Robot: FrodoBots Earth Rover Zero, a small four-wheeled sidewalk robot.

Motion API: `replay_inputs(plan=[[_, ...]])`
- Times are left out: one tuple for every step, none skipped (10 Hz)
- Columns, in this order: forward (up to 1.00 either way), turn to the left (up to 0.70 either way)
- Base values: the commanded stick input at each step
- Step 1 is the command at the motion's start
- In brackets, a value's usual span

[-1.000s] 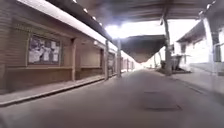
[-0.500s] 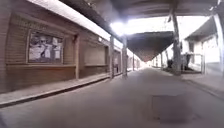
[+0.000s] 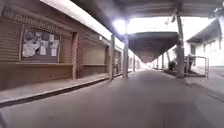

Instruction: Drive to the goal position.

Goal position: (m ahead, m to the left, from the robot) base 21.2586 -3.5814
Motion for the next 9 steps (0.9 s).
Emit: replay_inputs(plan=[[0.7,0.0],[0.7,0.0],[0.7,0.0],[0.7,0.0],[0.7,0.0],[0.7,0.0],[0.7,0.0],[0.7,0.0],[0.7,-0.14]])
